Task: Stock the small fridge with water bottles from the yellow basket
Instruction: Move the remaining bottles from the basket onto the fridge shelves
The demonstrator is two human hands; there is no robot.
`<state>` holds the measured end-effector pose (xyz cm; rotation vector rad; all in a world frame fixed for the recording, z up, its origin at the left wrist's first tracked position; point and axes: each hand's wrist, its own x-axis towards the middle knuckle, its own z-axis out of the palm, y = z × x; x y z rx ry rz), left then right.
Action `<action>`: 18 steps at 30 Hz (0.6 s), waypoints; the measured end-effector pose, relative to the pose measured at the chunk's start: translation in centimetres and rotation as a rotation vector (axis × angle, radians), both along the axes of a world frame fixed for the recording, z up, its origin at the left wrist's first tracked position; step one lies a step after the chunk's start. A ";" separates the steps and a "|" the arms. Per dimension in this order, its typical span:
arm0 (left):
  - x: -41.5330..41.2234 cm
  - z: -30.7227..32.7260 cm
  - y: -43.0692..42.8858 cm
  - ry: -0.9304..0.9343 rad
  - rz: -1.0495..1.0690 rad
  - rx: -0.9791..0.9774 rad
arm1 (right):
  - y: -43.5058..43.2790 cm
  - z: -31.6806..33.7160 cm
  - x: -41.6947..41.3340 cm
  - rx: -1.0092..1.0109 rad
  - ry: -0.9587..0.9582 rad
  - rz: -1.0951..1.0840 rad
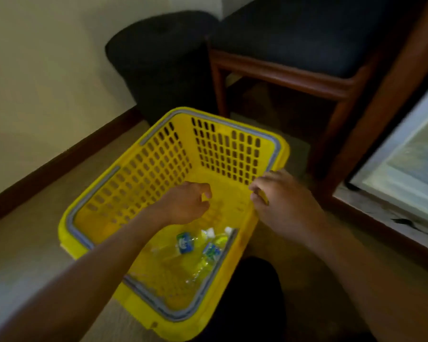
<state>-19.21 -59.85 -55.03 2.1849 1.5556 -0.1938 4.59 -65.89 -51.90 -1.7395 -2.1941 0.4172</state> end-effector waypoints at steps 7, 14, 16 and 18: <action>-6.4 -9.4 2.3 0.314 -0.019 -0.522 | 8.8 -5.7 -11.6 -0.663 -0.290 0.343; -8.5 -15.9 1.9 0.357 -0.038 -0.552 | 13.1 -13.8 -15.4 -1.035 -0.727 0.603; -8.6 -17.1 1.9 0.385 -0.038 -0.560 | 13.1 -16.2 -15.2 -1.094 -0.727 0.571; -8.4 -17.9 1.9 0.359 -0.005 -0.565 | 13.1 -17.8 -15.0 -1.149 -0.717 0.542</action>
